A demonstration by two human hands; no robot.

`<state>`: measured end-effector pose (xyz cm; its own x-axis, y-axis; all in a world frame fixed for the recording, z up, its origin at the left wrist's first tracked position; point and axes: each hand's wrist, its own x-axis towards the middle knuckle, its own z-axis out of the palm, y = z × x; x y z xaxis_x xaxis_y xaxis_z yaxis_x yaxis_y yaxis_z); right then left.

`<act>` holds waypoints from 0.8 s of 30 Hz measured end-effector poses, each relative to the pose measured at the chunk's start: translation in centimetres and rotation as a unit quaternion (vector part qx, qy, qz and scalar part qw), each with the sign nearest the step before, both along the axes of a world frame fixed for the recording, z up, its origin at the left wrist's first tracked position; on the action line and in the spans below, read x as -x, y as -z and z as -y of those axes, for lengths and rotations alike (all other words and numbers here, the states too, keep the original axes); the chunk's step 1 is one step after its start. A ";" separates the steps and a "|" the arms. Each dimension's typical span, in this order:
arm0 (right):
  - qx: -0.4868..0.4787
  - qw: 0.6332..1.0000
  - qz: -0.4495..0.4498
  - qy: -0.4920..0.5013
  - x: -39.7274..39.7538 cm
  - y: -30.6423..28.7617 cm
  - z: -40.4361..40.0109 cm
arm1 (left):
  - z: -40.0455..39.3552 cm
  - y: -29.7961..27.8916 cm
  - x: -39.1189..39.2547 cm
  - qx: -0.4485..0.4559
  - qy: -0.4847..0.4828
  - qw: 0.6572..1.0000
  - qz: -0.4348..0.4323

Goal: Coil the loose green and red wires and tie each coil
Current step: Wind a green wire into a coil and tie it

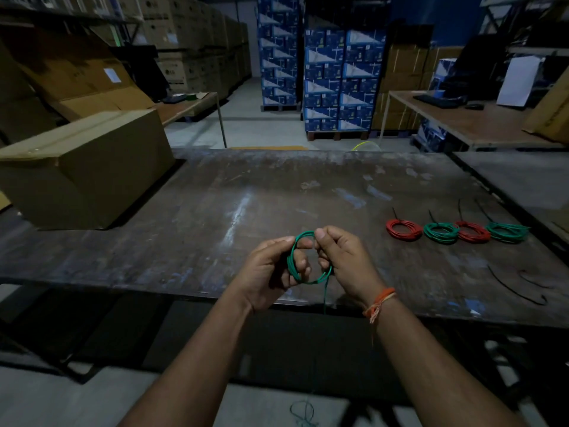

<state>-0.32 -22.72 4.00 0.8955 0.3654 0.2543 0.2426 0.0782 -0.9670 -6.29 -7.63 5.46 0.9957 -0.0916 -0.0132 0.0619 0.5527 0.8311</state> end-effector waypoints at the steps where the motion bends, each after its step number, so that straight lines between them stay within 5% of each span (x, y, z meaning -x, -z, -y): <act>1: 0.004 1.000 0.007 -0.002 0.0 -0.1 0.0 | 0.0 0.0 0.0 0.016 0.010 1.000 -0.001; 6: 0.009 1.000 0.019 -0.003 0.2 0.4 -0.4 | -0.4 0.4 -0.4 0.127 0.092 0.988 -0.007; 13: 0.021 0.999 0.032 0.015 0.5 1.3 -0.6 | -0.7 1.3 -0.8 0.166 0.091 0.981 -0.047; 18: 0.001 0.999 -0.028 -0.034 0.8 1.6 0.0 | -1.4 0.9 -1.6 0.215 0.099 0.972 -0.008; 24: 0.098 0.987 -0.083 -0.099 0.5 5.8 1.9 | -3.6 0.4 -2.6 0.277 0.044 0.959 0.040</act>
